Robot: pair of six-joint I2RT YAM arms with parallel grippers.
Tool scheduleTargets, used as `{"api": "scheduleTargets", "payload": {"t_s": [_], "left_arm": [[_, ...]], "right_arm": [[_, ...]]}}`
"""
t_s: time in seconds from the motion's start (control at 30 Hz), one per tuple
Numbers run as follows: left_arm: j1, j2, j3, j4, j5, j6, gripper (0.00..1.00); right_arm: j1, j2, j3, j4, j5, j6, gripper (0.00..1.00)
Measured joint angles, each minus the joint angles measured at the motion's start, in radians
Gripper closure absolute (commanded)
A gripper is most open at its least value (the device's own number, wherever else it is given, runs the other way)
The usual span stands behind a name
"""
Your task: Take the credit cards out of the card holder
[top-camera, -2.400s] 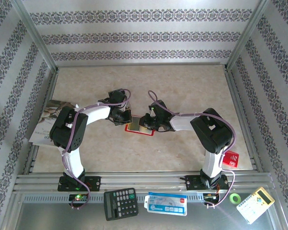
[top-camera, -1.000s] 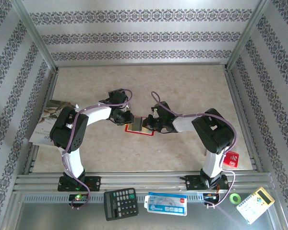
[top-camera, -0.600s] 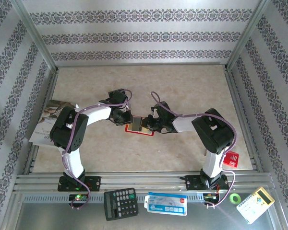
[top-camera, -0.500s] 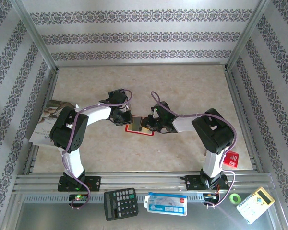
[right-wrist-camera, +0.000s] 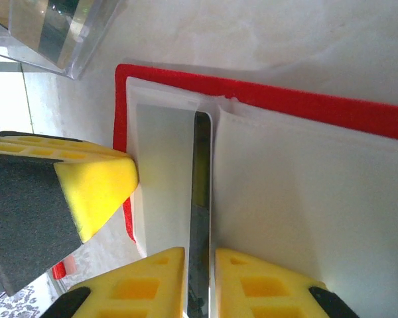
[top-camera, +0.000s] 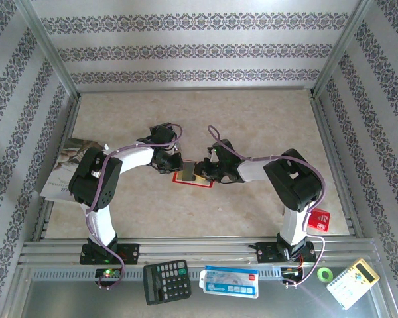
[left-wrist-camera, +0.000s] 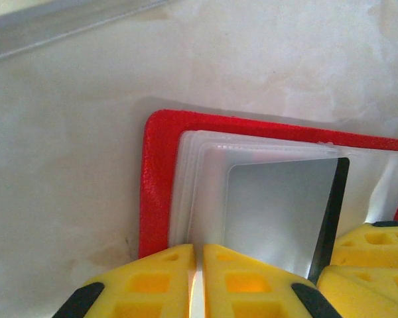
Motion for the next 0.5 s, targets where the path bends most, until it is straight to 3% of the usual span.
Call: {"api": "scheduleTargets", "payload": {"t_s": [0.5], "left_arm": [[0.000, 0.000, 0.000, 0.000, -0.002, 0.000, 0.83]], "right_arm": [[-0.008, -0.037, -0.049, 0.030, 0.013, 0.010, 0.98]]}}
